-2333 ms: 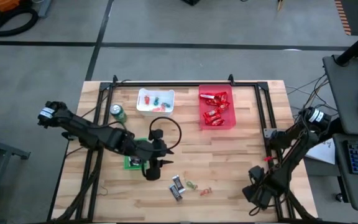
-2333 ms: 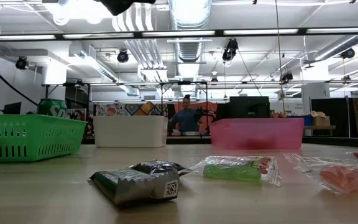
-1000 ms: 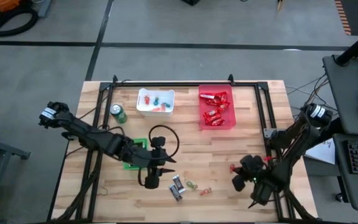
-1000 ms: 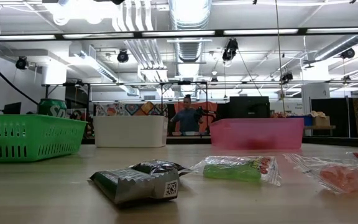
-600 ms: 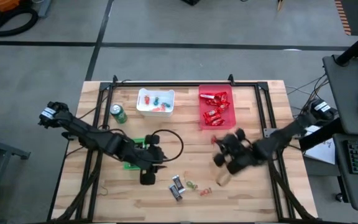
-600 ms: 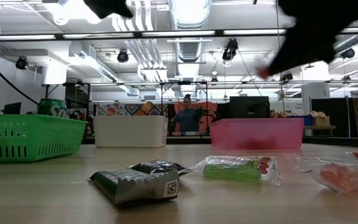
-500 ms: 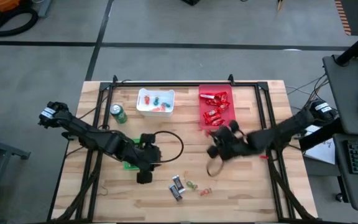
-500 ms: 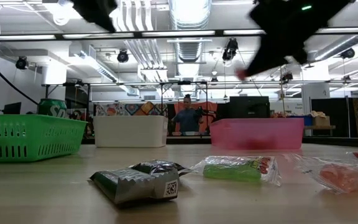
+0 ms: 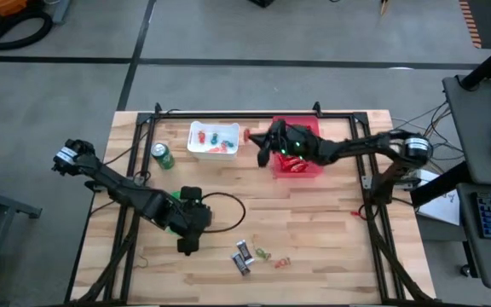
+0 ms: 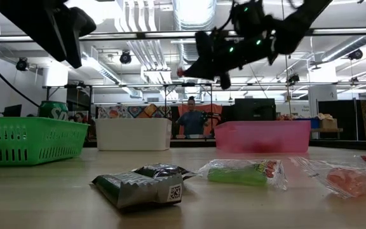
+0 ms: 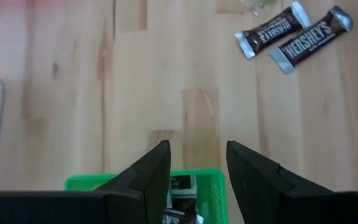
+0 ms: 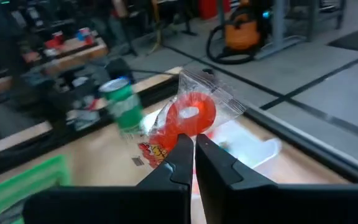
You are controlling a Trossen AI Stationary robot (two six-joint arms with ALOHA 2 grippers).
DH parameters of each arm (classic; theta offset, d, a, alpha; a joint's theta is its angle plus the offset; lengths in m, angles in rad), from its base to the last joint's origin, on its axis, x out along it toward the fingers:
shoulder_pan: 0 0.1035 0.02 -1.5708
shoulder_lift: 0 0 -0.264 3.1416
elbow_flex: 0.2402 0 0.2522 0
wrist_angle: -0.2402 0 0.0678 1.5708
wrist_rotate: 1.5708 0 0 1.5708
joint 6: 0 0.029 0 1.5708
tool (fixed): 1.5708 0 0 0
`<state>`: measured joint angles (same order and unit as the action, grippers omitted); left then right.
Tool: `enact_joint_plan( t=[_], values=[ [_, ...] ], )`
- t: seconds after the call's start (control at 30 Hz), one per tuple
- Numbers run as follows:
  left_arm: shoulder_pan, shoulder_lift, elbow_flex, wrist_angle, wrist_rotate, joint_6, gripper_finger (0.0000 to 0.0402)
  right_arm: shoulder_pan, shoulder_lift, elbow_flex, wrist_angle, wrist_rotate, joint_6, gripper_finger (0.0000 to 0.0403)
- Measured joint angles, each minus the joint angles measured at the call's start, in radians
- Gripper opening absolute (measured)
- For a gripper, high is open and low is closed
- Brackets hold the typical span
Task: Organize candy in baskets
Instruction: Put the red gummy into the white bin, then put the brown chocolate into the green basket
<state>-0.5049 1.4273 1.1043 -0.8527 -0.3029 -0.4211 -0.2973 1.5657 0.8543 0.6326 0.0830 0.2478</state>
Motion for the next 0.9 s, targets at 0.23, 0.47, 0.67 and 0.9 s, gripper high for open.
enact_joint_plan(
  t=[0.23, 0.47, 0.67, 0.9],
  values=[
    [-0.04, 0.0, -0.003, 0.008, -0.103, -0.038, 0.0141, -0.059, 0.177, 0.133, 0.006, -0.003, -0.028, 0.0008],
    [-0.054, 0.0, -0.012, 0.008, -0.136, -0.076, 0.0141, -0.058, 0.304, 0.286, -0.095, -0.005, -0.046, 0.0009],
    [-0.069, 0.0, -0.02, 0.008, -0.136, -0.129, 0.0141, -0.059, 0.35, 0.382, -0.2, -0.006, -0.048, 0.0029],
    [-0.091, 0.0, -0.027, 0.057, -0.136, -0.146, 0.0141, -0.034, 0.287, 0.392, -0.291, -0.054, -0.069, 0.0055]
  ],
)
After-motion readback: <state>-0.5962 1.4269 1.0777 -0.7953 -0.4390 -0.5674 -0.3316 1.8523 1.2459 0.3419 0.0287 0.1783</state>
